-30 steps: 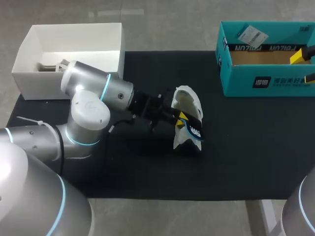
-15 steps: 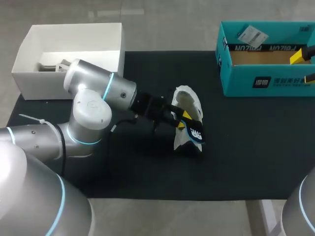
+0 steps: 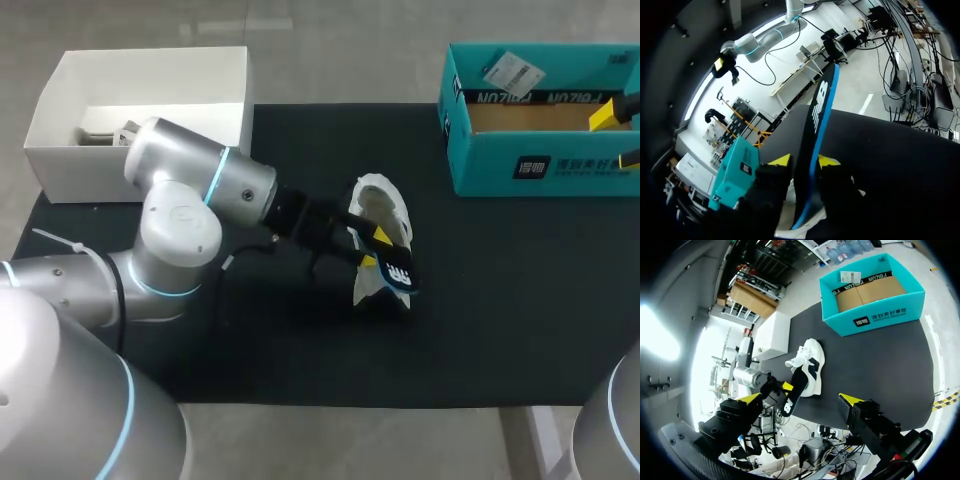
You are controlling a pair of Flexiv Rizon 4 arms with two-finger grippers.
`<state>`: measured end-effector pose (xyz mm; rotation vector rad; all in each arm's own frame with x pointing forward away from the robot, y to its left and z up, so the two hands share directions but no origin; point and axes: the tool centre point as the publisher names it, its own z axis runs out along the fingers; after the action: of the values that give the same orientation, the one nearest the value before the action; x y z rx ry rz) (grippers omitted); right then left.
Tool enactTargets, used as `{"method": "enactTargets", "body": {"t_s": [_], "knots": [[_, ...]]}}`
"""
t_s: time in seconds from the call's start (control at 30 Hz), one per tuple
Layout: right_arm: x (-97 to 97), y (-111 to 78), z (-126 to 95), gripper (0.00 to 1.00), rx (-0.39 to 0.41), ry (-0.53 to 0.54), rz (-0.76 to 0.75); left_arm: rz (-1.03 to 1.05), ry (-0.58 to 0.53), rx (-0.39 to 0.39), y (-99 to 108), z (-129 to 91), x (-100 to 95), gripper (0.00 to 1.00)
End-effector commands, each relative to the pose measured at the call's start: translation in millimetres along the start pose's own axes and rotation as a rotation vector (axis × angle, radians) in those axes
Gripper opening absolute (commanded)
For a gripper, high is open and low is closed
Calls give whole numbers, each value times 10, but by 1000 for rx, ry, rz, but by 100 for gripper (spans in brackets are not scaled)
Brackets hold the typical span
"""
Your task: Take the shoe out of the shoebox, open the shoe tongue, remove and reinsert the insole, then place the shoe into the shoebox
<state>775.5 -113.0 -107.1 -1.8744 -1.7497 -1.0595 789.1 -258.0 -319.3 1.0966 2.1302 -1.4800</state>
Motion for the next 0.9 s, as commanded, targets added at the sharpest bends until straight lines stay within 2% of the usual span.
{"method": "enactTargets", "body": {"t_s": [0.03, 0.07, 0.4, 0.9], "knots": [[-2, -7, 5, 100, -1, -3, 1, -2, 14, -4, -25, -18, 12, 4], [-2, -7, 5, 100, -1, -3, 1, -2, 17, -3, -12, -9, 17, 0], [-2, -7, 5, 100, -1, -3, 1, 37, 61, -69, 184, 50, -17, 0], [-2, -7, 5, 100, -1, -3, 1, -12, 53, -165, 539, 5, 4, 0]]}}
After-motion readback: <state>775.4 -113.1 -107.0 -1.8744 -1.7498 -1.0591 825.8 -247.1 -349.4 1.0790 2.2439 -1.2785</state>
